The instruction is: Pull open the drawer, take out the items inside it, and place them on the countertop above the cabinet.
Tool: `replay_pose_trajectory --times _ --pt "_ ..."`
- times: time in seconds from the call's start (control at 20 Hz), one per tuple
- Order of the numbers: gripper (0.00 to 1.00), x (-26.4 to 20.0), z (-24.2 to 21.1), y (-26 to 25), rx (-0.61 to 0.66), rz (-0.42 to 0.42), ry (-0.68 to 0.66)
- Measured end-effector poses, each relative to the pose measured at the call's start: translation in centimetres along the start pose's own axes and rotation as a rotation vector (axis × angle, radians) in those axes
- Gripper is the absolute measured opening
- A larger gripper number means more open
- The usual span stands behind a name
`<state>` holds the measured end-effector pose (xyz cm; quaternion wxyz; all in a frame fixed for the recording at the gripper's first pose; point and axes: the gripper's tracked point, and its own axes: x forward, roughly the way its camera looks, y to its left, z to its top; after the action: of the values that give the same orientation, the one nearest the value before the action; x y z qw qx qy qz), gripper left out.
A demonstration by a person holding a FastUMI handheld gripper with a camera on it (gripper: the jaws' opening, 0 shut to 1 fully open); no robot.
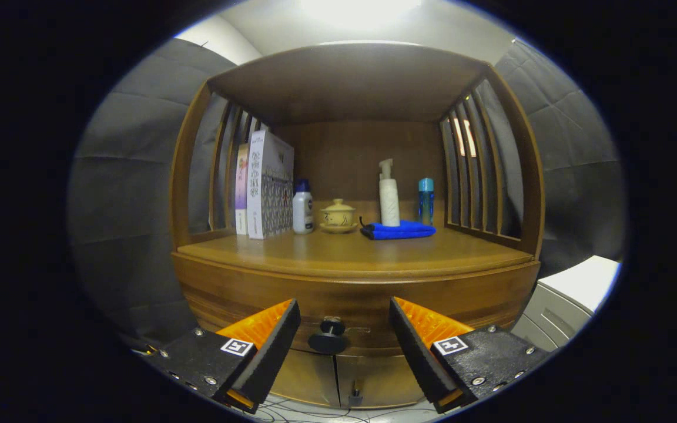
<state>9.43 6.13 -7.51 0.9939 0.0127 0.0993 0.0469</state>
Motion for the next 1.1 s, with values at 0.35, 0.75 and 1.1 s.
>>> replay_pose_trajectory --times 0.35,0.75,1.1 --pt "0.95 2.7 -3.7 0.9 -0.012 0.001 0.099" --pt "0.62 3.5 -5.3 1.9 0.002 0.014 0.132" --pt "0.45 3.6 -5.4 1.8 -0.017 -0.023 0.162"
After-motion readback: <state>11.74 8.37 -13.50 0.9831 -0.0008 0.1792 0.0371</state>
